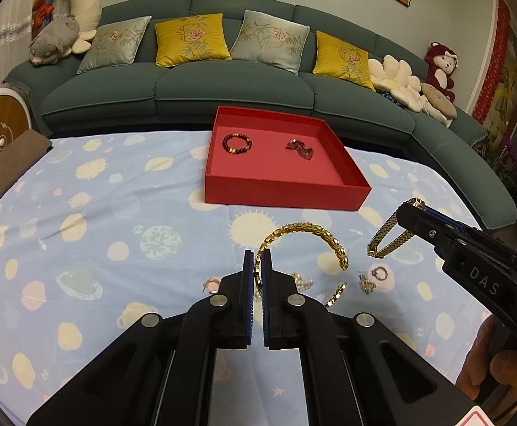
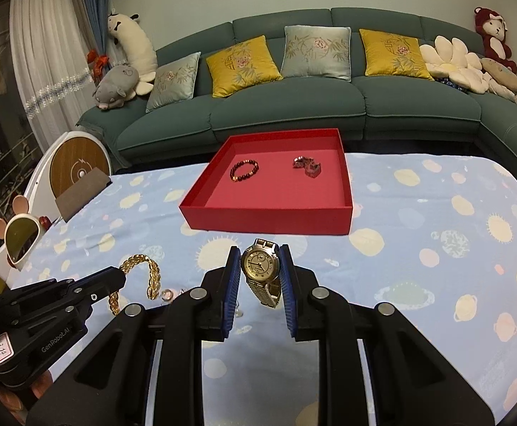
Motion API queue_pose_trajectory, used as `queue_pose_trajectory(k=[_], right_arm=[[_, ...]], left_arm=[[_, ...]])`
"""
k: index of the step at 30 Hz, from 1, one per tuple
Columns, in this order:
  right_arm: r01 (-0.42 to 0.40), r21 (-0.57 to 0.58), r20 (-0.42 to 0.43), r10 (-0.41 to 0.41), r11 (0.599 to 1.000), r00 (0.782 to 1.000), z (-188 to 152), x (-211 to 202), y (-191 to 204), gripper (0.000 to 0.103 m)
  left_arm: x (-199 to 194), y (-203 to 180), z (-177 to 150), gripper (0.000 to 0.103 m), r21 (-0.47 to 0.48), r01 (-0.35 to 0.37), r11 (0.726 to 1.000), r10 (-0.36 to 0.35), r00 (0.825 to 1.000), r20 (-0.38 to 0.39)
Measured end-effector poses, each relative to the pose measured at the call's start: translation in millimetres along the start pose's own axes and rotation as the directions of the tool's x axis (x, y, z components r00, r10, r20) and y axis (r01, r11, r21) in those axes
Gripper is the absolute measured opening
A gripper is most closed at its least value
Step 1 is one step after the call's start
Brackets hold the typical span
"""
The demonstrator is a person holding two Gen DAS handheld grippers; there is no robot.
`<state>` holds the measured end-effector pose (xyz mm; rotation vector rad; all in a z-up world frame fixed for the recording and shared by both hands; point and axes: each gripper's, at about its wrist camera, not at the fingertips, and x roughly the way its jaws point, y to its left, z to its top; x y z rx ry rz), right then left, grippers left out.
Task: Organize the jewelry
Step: 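Carry the bangle and gold watch into the red tray and open both grippers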
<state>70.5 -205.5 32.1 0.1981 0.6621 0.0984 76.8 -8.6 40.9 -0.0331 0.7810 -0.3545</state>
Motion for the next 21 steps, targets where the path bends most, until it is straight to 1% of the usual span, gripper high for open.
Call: queue_pose_trajectory(k=[3,7,11,16,19,21], right_arm=[[-0.006,-0.004,0.026,0.006,1.0,1.0,15.1,-3.0,1.0,0.021],[-0.002,-0.017,0.057,0.003,1.0,0.998,37.9,-0.2,1.0,0.021],[-0.003,0.005,0.084,0.002,1.0,0.996,62.5,8.9,-8.9,0.021],[0.007,0.038,0.098,-0.011,0.999,0.995,88.8,31.4,-26.9,0.021],[0.026,0.037,0.082,-0.029,0.999,0.996,100.3,55.8,-36.1,0.021],[0.025,0.055,0.058,-0.028,0.998,0.998,101.8,72.6,-42.9,0.021]], left_arm=[[0.2,-5.1,18.5,0.002,0.004,0.011,1.0,-0.011,1.0,0.017],[6.8,-11.2,48.2,0.002,0.028,-0.005,1.0,0.003,0.998,0.056],[24.0,-8.0,79.3,0.002,0.02,0.003,1.0,-0.005,0.997,0.072],[53.4,-5.6,108.2,0.002,0.057,-0.043,0.997,0.037,0.994,0.1],[75.6,-3.3,118.3,0.002,0.073,-0.064,0.995,0.058,0.994,0.093],[93.4,-2.0,121.8,0.002,0.078,-0.066,0.995,0.061,0.995,0.074]])
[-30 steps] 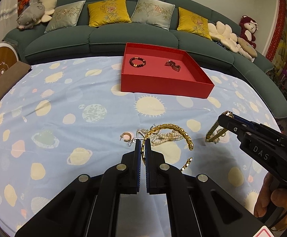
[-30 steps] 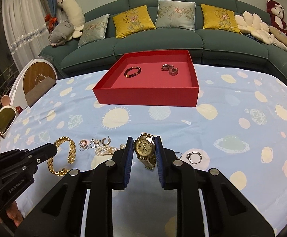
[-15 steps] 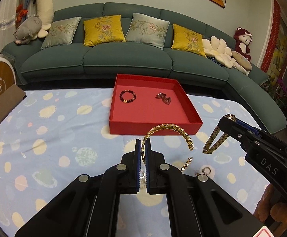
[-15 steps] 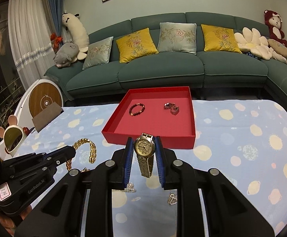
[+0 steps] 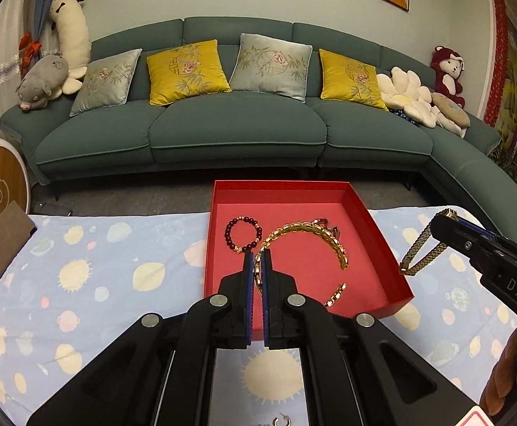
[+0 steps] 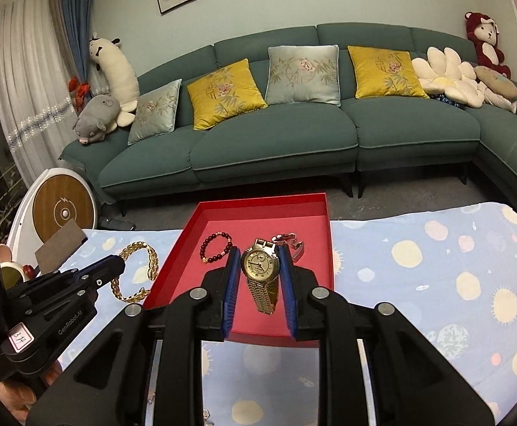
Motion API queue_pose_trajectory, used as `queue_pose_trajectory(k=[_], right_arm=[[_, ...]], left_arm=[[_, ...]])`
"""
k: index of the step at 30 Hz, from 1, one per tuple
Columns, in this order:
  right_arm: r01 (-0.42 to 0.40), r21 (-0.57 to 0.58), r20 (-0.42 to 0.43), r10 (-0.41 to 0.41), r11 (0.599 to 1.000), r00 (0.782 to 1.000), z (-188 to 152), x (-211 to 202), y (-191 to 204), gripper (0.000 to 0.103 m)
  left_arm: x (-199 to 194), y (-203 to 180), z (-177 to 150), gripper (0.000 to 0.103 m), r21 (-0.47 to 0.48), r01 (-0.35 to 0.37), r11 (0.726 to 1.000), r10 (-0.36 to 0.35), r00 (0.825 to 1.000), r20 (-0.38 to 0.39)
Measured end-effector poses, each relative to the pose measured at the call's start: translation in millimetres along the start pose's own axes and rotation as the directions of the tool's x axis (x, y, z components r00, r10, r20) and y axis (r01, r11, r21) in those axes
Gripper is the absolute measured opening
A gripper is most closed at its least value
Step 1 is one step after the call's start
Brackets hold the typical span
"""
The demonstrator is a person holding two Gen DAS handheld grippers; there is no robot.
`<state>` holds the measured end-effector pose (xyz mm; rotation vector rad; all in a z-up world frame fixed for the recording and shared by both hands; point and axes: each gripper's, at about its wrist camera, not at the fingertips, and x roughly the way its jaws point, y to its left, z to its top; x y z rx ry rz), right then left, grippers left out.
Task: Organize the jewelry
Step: 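Carry the bangle and gold watch into the red tray and open both grippers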
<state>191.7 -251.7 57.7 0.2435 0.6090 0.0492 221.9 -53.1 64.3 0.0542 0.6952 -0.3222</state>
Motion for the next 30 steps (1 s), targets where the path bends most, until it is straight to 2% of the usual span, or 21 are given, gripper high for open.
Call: queue_pose_trajectory(k=[6,9,16,21,24,25,26,28,30], right_arm=[[0.021,-0.007,-0.088,-0.022,1.0,0.996,-10.6,43.7,-7.1,0.021],[0.029,-0.022,-0.114,-0.031,0.999,0.993,-13.7,58.5,-7.8,0.021],[0.043,-0.045,-0.153,-0.05,0.998,0.987,-23.3,77.7,-11.1,0.021],[0.037,-0.047,-0.168,-0.045,0.998,0.985,-25.0,85.0,-12.1,0.022],[0.044,-0.048,-0.152,-0.051,0.998,0.987,-23.5,81.5,-12.3,0.024],[0.05,-0.049,-0.141,-0.057,0.998,0.988,-21.6,78.7,-12.1,0.024],[0.051,-0.045,-0.128,-0.056,0.998,0.99,-19.2,75.0,-12.2,0.03],[0.053,-0.036,-0.098,-0.057,0.998,0.994,-13.9,66.2,-11.7,0.036],[0.05,-0.04,-0.07,-0.053,0.998,0.996,-7.7,54.5,-8.2,0.036]], left_arm=[[42.1,4.0,-3.3,0.002,0.024,-0.012,1.0,0.013,0.999,-0.049],[59.1,7.2,-4.0,0.002,0.006,-0.007,1.0,0.007,0.997,-0.071],[81.6,4.0,-7.9,0.002,0.014,-0.011,1.0,0.012,0.996,-0.086],[93.4,9.0,-10.2,0.007,0.005,-0.033,0.999,0.034,0.994,-0.105],[93.8,12.9,-10.2,0.008,-0.006,-0.034,0.999,0.033,0.995,-0.094],[92.7,14.1,-9.3,0.011,-0.012,-0.033,0.999,0.032,0.995,-0.091],[91.0,15.8,-7.8,0.015,-0.021,-0.029,0.999,0.027,0.996,-0.089],[84.7,18.9,-3.7,0.023,-0.039,-0.037,0.999,0.034,0.996,-0.078],[74.8,21.8,2.4,0.023,-0.058,-0.038,0.998,0.034,0.998,-0.061]])
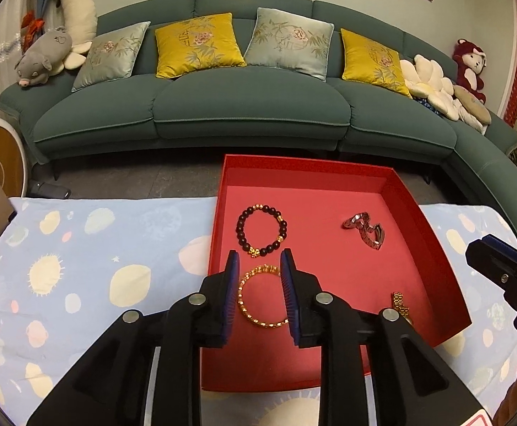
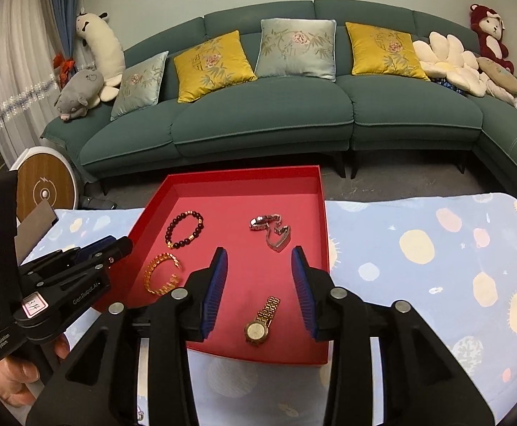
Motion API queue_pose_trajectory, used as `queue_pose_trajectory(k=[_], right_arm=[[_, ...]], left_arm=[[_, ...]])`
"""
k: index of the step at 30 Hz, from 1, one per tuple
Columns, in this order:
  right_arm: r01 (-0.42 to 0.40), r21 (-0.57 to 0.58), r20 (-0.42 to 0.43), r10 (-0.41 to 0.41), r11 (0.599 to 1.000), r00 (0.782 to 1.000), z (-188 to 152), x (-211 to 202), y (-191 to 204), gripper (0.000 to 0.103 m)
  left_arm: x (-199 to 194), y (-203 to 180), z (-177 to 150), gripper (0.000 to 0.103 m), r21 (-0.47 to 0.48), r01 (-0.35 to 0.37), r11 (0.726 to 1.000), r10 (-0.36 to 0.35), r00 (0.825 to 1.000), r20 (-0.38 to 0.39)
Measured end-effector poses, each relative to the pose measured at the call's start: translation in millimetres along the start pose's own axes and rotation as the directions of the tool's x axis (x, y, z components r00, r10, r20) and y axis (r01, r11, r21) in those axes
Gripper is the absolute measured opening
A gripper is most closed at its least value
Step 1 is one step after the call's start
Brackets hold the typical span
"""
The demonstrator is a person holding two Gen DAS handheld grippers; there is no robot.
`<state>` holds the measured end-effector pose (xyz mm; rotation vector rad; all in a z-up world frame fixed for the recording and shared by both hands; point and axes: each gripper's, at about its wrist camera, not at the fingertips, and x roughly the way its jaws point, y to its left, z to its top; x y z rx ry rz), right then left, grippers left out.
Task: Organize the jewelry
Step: 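Carry the bangle and gold watch into the red tray and open both grippers, then move the left gripper to the pearl bracelet and grasp it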
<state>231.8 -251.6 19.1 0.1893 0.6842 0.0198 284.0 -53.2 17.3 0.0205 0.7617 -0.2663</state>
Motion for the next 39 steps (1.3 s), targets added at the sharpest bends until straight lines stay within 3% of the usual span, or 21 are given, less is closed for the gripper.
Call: queue_pose_trajectory(k=[4,9,15,18,24,30,34,39], right_arm=[[-0.025,0.017,0.055,0.024,1.0,0.998,9.6,-30.9,5.4,0.036],[-0.049,0.052,0.111,0.043,0.997,0.993,8.2,-75.8,11.8,0.036],[-0.077,0.054,0.13,0.069,0.996,0.989,-12.3,-124.5,8.7,0.037],[-0.065,0.055,0.132,0.057,0.996,0.99,-32.6,-145.9,3.2,0.044],[-0.018,0.023,0.09,0.016,1.0,0.996,-79.3,-170.7,-2.4,0.045],[-0.009,0.022,0.01,0.008,1.0,1.0,-118.4,-167.4,-5.5,0.045],[-0.004,-0.039,-0.058,0.001,0.999,0.998,-137.1,-150.2,5.9,0.045],[0.007,-0.057,-0.113,-0.013,0.998,0.994,-155.0,-135.5,5.9,0.045]], left_arm=[[-33.3,3.0,11.8,0.023,-0.024,0.014,1.0,-0.013,0.999,0.044],[-91.1,1.6,13.0,0.023,0.012,0.001,1.0,-0.003,0.994,0.112],[-149.5,13.6,-14.3,0.023,-0.029,0.026,0.999,-0.022,0.992,0.127],[-166.5,20.1,-41.5,0.024,-0.013,0.007,1.0,-0.005,0.994,0.113],[-170.8,42.1,-95.9,0.024,-0.087,0.02,0.996,-0.02,1.0,0.003],[-167.0,43.7,-138.9,0.024,-0.12,0.022,0.993,-0.029,0.998,-0.055],[-162.4,26.2,-155.1,0.024,-0.069,0.045,0.997,-0.05,0.996,-0.068],[-146.8,-9.0,-162.6,0.037,0.043,0.104,0.994,-0.1,0.992,-0.082]])
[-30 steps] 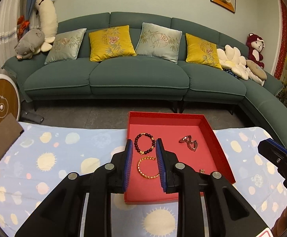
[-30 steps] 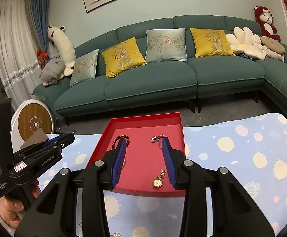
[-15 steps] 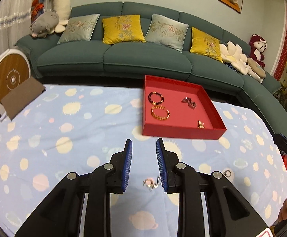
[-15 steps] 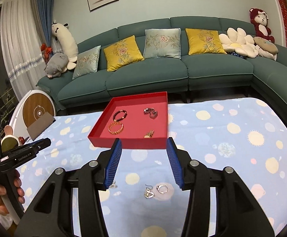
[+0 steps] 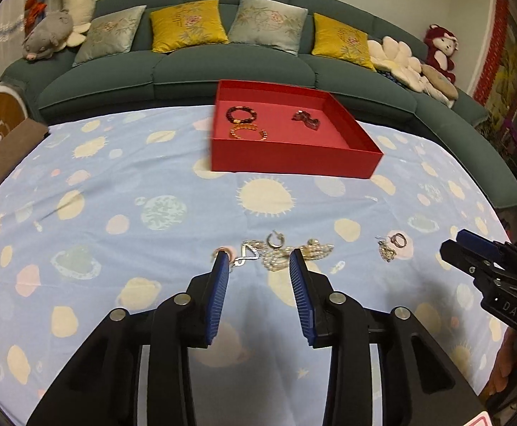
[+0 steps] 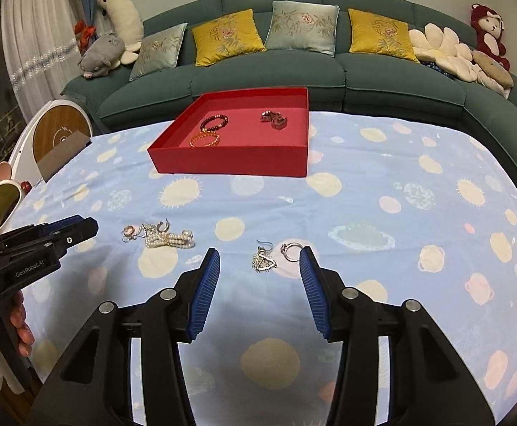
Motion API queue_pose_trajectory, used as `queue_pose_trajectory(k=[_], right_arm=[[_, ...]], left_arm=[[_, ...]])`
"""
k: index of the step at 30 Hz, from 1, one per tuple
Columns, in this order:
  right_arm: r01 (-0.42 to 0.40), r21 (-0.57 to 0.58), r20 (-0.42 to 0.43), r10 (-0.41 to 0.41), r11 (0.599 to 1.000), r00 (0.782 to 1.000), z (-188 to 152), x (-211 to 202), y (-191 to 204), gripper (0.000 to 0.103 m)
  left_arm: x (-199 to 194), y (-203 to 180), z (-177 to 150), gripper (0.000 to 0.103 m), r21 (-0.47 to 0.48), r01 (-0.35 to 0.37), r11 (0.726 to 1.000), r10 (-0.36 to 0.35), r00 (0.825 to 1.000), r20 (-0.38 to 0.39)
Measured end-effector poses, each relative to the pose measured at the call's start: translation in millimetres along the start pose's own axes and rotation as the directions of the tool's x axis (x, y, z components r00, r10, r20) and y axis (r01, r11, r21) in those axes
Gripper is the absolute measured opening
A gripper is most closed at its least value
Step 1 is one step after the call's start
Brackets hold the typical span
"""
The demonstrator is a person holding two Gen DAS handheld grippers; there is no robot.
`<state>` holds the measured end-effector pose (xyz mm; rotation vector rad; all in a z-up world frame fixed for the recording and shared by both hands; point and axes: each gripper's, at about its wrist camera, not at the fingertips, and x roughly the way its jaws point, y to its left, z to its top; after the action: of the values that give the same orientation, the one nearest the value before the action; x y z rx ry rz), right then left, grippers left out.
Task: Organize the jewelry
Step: 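Move the left gripper to the pearl bracelet and grasp it, then grasp the silver pendant with the right gripper while the left gripper lifts the pearl bracelet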
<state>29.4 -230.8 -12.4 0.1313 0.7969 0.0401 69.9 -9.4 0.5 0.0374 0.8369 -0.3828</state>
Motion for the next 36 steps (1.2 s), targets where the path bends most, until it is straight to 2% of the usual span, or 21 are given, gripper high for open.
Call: queue_pose_trajectory(k=[3,7,11,15,16,18,28,29,30,36], right_arm=[[-0.002,0.023,-0.021,0.002,1.0,1.0,-4.7,5.6,-6.9,0.045],[-0.011,0.05,-0.029,0.012,0.999,0.999,-4.3,6.6,-14.6,0.045],[-0.013,0.051,-0.041,0.015,0.999,0.999,-5.8,9.6,-17.8,0.045],[-0.02,0.056,-0.071,0.024,0.998,0.997,-9.6,19.2,-21.6,0.045],[-0.023,0.059,-0.078,0.028,0.998,0.997,-10.4,21.2,-22.8,0.045],[-0.032,0.07,-0.085,0.038,0.997,0.996,-10.8,23.6,-24.7,0.045],[-0.056,0.083,-0.083,0.063,0.995,0.995,-7.8,21.2,-22.9,0.045],[-0.057,0.08,-0.082,0.064,0.995,0.995,-7.8,20.5,-21.9,0.045],[-0.059,0.078,-0.08,0.066,0.995,0.995,-7.5,20.1,-20.8,0.045],[-0.073,0.064,-0.077,0.078,0.995,0.994,-6.5,19.4,-12.8,0.045]], left_arm=[[18.2,-20.4,4.3,0.038,0.071,0.035,0.997,-0.034,0.999,-0.01],[46.3,-41.8,9.3,0.039,0.173,0.021,0.985,-0.021,1.0,-0.004],[69.9,-46.6,11.2,0.039,0.216,0.025,0.976,-0.019,0.999,-0.03],[83.4,-41.2,11.1,0.034,0.192,0.073,0.979,-0.058,0.995,-0.081],[85.4,-40.2,10.5,0.027,0.187,0.082,0.979,-0.066,0.994,-0.091],[86.7,-40.3,8.0,0.02,0.191,0.092,0.977,-0.073,0.992,-0.101],[65.8,-42.9,-13.1,0.019,0.217,0.11,0.97,-0.09,0.991,-0.098],[62.8,-42.2,-14.9,0.017,0.214,0.111,0.971,-0.092,0.991,-0.097],[58.6,-41.4,-17.0,0.004,0.212,0.115,0.97,-0.096,0.991,-0.095],[32.3,-23.5,-20.6,0.002,0.145,0.129,0.981,-0.118,0.989,-0.085]])
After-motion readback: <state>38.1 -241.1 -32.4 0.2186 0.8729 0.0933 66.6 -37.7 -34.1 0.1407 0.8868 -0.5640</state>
